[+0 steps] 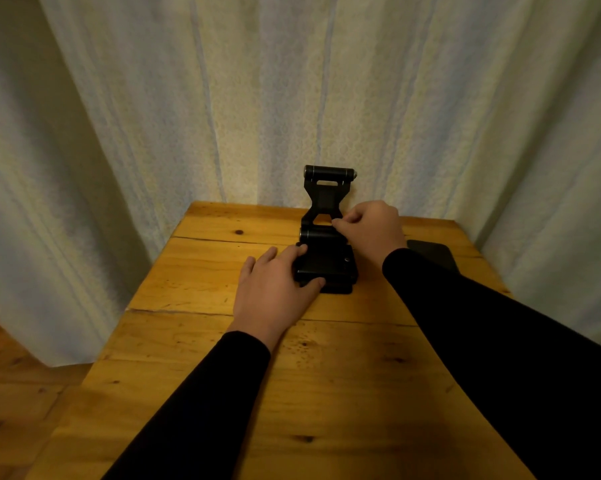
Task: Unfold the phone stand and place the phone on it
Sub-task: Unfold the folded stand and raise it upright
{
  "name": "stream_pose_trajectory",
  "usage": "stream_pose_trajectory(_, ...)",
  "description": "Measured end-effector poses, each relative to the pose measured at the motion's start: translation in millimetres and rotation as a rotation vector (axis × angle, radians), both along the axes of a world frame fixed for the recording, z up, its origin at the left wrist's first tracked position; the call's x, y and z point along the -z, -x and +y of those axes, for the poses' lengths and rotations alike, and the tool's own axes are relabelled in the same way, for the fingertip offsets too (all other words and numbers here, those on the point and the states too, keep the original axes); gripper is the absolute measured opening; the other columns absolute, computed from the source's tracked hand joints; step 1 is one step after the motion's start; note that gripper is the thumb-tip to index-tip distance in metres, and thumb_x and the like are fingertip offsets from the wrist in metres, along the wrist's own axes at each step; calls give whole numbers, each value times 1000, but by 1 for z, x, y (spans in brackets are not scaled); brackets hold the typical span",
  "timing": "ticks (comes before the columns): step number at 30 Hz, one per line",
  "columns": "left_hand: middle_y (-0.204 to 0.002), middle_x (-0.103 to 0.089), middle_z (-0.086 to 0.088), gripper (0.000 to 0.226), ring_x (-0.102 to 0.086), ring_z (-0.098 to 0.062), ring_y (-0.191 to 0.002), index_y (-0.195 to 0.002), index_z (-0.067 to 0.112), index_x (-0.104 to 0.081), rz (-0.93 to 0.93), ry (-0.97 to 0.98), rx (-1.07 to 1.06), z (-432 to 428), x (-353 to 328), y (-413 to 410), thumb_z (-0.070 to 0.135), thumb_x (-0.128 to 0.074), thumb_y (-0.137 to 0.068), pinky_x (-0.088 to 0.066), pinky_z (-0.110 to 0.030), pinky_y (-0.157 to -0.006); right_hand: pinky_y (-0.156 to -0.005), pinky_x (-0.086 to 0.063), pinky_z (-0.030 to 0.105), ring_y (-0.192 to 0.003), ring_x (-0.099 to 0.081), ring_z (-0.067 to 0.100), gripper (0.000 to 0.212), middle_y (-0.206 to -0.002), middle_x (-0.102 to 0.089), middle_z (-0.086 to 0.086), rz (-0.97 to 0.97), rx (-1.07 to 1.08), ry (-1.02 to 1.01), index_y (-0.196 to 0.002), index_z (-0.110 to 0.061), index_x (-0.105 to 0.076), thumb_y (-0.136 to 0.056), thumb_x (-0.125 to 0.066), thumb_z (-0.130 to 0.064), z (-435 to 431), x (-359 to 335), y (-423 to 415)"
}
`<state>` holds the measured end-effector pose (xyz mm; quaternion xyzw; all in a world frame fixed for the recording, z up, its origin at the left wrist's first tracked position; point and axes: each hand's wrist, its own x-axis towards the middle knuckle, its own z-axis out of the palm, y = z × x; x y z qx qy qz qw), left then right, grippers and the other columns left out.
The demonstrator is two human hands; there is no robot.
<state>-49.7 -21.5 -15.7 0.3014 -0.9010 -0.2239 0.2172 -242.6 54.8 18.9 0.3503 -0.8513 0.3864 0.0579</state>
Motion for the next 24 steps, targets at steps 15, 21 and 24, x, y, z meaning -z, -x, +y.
stream_pose_trajectory(15,-138,-64,6,69,-45,-21,-141,-148,36,-47,-10,5,-39,3,0,2,61,-60,-85,-21,-51,-122,-68,-59,32,-72,-65,8,21,-73,-68,-11,57,36,-57,-68,-32,-67,-85,-75,-38,7,-9,-16)
stream_pose_trajectory(21,-132,-66,4,70,-51,-23,-135,-147,35,-48,-19,18,-53,5,-1,3,62,-60,-84,-28,-53,-118,-70,-61,37,-72,-66,11,22,-72,-69,-9,35,50,-47,-66,-29,-67,-85,-74,-36,11,-15,-24)
stream_pose_trajectory(24,-130,-67,3,70,-52,-24,-135,-147,34,-49,-19,29,-53,5,0,3,61,-60,-84,-28,-53,-118,-69,-60,37,-70,-66,9,21,-71,-69,-8,22,47,-24,-67,-26,-68,-85,-74,-34,14,-18,-27)
